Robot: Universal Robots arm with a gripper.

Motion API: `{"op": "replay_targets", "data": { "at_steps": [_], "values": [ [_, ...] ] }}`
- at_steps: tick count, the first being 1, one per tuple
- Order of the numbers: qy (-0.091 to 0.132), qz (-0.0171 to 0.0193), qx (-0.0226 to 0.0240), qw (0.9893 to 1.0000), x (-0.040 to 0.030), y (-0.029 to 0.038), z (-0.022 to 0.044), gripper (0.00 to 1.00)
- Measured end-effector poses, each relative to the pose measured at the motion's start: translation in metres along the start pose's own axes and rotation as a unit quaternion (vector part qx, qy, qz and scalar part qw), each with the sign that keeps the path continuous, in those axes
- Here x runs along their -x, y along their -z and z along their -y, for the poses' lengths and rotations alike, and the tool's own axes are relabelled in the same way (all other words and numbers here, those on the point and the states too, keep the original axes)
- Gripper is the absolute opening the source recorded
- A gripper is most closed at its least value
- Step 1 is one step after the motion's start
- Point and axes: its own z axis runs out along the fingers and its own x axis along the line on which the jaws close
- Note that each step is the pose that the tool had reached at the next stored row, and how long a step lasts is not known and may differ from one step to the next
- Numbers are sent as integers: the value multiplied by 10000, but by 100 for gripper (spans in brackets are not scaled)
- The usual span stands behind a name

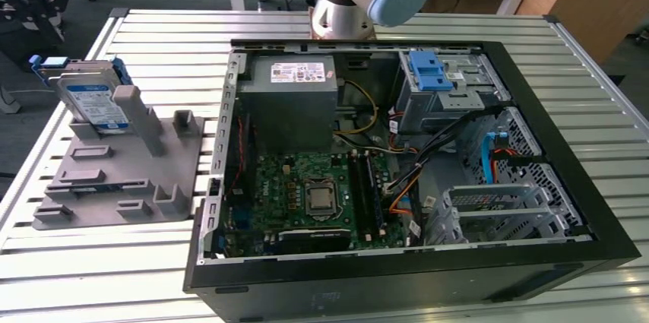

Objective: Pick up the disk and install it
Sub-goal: 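Pick up the disk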

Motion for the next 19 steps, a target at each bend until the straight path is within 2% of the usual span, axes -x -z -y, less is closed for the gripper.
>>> {"op": "replay_targets", "data": {
  "at_steps": [2, 6, 9, 15, 19],
  "values": [
    [188, -8, 4, 9998, 0, -2, 0, 11],
    [496, -23, 10, 9988, -10, -4, -4, 11],
    [520, -23, 11, 9986, -65, -6, -29, 11],
    [558, -25, 11, 9984, -72, -6, -33, 11],
    [914, -40, 18, 9958, -72, -9, -33, 11]
  ]
}}
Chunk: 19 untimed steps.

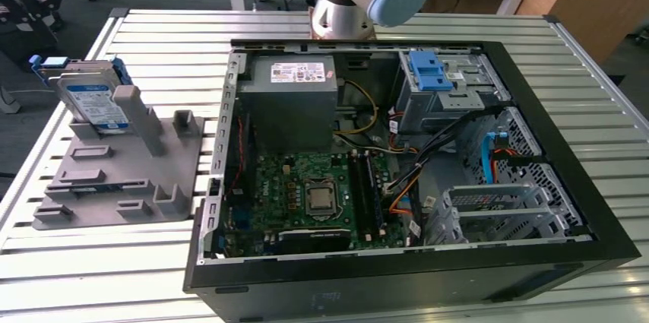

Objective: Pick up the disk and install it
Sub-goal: 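Pick up the disk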

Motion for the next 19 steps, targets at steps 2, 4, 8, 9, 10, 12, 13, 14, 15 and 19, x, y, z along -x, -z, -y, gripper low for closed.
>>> {"op": "replay_targets", "data": {
  "at_steps": [2, 4, 8, 9, 10, 12, 13, 14, 15, 19],
  "values": [
    [180, -8, 4, 9998, 0, -2, 1, 11],
    [368, -16, 8, 9993, 0, -5, 1, 11],
    [719, -33, 15, 9974, 0, -10, 1, 11],
    [802, -36, 17, 9968, -1, -10, 1, 11],
    [889, -40, 19, 9960, -1, -12, 1, 11],
    [1049, -47, 22, 9945, -1, -13, 0, 11],
    [1101, -49, 23, 9939, -2, -13, 0, 11],
    [1109, -50, 23, 9938, -2, -13, 0, 11],
    [1109, -50, 23, 9938, -2, -13, 0, 11],
    [1131, -50, 23, 9936, -2, -13, 0, 11]
  ]
}}
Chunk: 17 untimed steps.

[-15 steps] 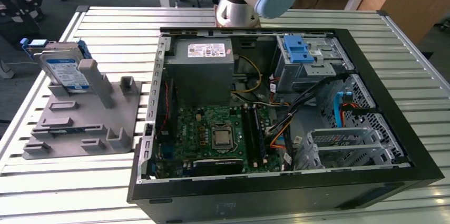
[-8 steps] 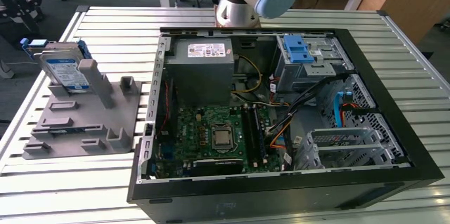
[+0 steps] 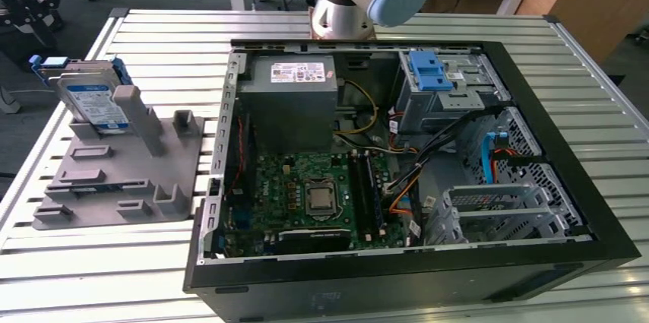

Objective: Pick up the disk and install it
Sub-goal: 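Pick up the disk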

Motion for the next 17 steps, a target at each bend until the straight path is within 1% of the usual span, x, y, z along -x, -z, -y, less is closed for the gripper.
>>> {"op": "replay_targets", "data": {
  "at_steps": [15, 17],
  "values": [
    [29, -1, 1, 10000, 0, 0, 0, 11],
    [111, -5, 2, 9999, 0, 0, 0, 11]
  ]
}}
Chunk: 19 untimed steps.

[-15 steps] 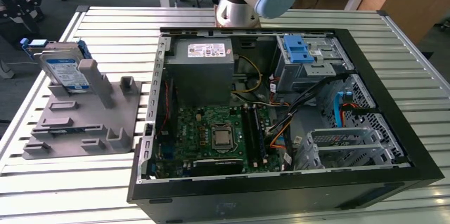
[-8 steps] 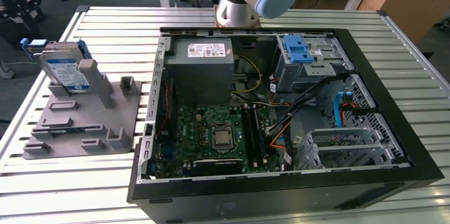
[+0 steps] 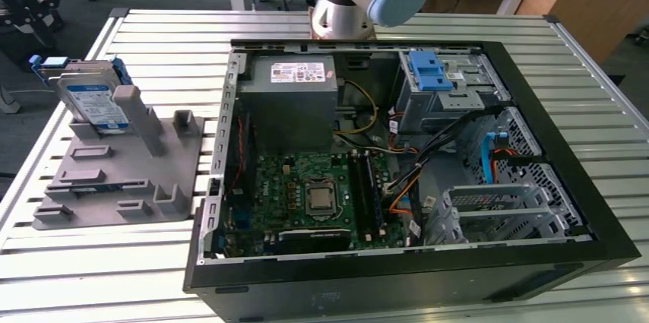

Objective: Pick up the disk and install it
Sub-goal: 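Pick up the disk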

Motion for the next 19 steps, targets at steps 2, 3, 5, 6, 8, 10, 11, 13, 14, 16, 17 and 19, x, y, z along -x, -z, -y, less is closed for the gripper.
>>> {"op": "replay_targets", "data": {
  "at_steps": [2, 3, 5, 6, 8, 10, 11, 13, 14, 16, 17, 19],
  "values": [
    [175, -7, 4, 9998, 0, 0, 0, 11],
    [265, -11, 5, 9996, 0, -1, 0, 11],
    [444, -20, 9, 9990, 0, -1, 0, 11],
    [543, -24, 11, 9985, 0, -1, 0, 11],
    [722, -32, 15, 9974, 0, -2, 0, 11],
    [901, -39, 18, 9959, 0, -3, 0, 11],
    [990, -43, 20, 9951, 0, -3, 0, 11],
    [1174, -51, 24, 9931, 0, -4, 0, 11],
    [1263, -55, 26, 9920, 0, -5, 0, 11],
    [1443, -63, 30, 9895, 0, -7, 0, 11],
    [1533, -68, 31, 9882, 0, -7, 0, 11],
    [1705, -75, 35, 9853, -1, -8, 0, 11]
  ]
}}
